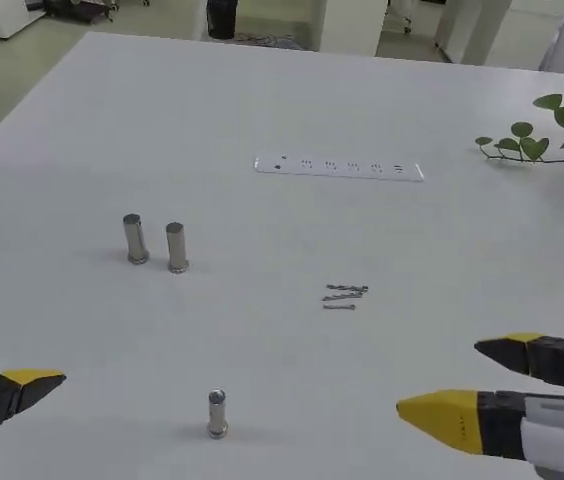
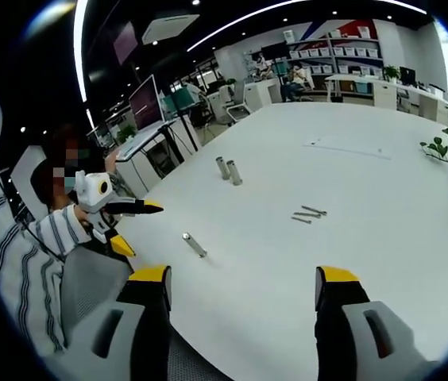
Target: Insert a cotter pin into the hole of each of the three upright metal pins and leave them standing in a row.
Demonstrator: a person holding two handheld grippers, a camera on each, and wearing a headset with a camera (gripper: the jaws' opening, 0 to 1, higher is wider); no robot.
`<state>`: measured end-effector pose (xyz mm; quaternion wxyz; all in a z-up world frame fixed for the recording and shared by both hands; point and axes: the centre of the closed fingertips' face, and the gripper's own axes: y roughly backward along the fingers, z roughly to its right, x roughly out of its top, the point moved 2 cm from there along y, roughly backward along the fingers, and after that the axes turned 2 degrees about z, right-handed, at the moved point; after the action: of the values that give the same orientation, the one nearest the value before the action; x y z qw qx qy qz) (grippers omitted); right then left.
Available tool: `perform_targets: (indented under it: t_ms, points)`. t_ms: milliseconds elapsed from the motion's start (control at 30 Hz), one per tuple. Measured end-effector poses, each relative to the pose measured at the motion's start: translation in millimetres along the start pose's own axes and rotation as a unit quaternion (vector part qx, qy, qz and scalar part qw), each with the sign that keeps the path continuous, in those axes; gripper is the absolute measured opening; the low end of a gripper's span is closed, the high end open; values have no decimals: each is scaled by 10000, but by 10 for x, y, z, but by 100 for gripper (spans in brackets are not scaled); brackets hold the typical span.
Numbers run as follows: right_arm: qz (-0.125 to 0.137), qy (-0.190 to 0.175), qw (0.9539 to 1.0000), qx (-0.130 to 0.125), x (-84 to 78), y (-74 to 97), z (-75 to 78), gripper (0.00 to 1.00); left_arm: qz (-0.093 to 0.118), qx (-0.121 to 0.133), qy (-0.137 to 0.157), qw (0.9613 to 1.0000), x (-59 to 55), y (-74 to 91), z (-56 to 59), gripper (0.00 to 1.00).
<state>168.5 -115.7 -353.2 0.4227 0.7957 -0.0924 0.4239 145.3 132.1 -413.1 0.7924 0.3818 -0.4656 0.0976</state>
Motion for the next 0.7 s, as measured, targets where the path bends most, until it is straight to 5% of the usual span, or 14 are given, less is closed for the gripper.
perform_targets:
  t_ms: [367, 533, 700]
  points:
    - [-415, 567, 9975, 32, 145, -126, 153, 65, 75, 112, 344, 9993, -27, 78, -4, 86]
    - [-1042, 1194, 9874, 12, 116, -121, 273, 62, 216, 156, 373, 9989, 2, 106, 2, 86]
    - [-1246, 1439, 9817, 111, 156, -161, 332, 59, 158, 137, 506, 9985, -61, 86, 15, 86]
